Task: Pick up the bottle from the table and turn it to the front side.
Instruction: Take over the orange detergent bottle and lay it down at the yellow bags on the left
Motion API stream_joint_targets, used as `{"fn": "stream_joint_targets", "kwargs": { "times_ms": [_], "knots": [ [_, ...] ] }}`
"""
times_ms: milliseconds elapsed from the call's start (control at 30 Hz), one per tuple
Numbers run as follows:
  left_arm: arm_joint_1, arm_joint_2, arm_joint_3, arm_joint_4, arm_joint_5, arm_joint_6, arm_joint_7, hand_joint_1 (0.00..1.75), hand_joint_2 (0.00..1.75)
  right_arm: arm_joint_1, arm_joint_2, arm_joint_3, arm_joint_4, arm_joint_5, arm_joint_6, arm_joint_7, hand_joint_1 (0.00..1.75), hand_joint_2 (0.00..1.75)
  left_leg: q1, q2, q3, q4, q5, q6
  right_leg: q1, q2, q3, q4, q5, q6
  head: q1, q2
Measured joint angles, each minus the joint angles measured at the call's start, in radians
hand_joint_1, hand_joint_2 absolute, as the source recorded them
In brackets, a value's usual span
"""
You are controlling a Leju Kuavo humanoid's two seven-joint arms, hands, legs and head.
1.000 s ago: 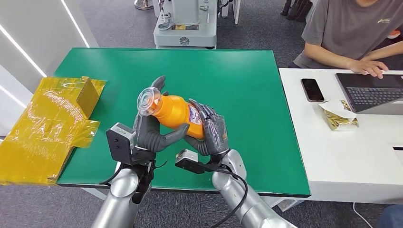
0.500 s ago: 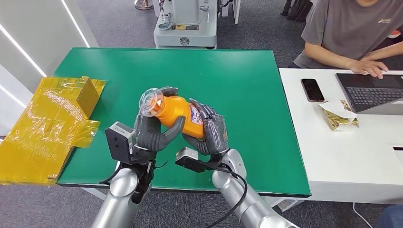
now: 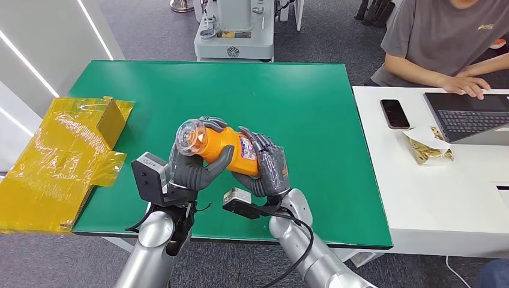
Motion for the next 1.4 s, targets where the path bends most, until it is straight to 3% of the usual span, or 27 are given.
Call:
{"fn": "stream_joint_targets", "kwargs": {
  "times_ms": [667,700,800,833,1400],
  "knots": [
    [0.0,0.0,0.0,0.0,0.015,0.017,0.0,1.75,1.75,0.016,0.006,-0.007,-0.027,-0.015,0.0,0.0,1.75,1.75,0.0,0.0,0.0,0.0,0.0,0.0,0.0,0.0,0.0,0.0,0.0,0.0,0.0,0.0],
    [0.0,0.0,0.0,0.0,0.015,0.017,0.0,1.75,1.75,0.016,0.006,-0.007,-0.027,-0.015,0.0,0.0,1.44,1.75,0.0,0.0,0.0,0.0,0.0,0.0,0.0,0.0,0.0,0.0,0.0,0.0,0.0,0.0],
    [0.0,0.0,0.0,0.0,0.015,0.019,-0.001,1.75,1.75,0.017,0.007,-0.007,-0.028,-0.024,0.0,0.0,0.14,1.75,0.0,0.0,0.0,0.0,0.0,0.0,0.0,0.0,0.0,0.0,0.0,0.0,0.0,0.0],
    [0.001,0.0,0.0,0.0,0.015,0.021,-0.001,1.75,1.75,0.017,0.008,-0.007,-0.029,-0.033,0.0,0.0,0.0,1.75,0.0,0.0,0.0,0.0,0.0,0.0,0.0,0.0,0.0,0.0,0.0,0.0,0.0,0.0],
    [0.009,0.0,0.0,0.0,0.02,0.042,-0.003,1.75,1.75,0.023,0.01,0.004,-0.042,-0.117,0.0,0.0,0.0,1.75,0.0,0.0,0.0,0.0,0.0,0.0,0.0,0.0,0.0,0.0,0.0,0.0,0.0,0.0]
  ]
}}
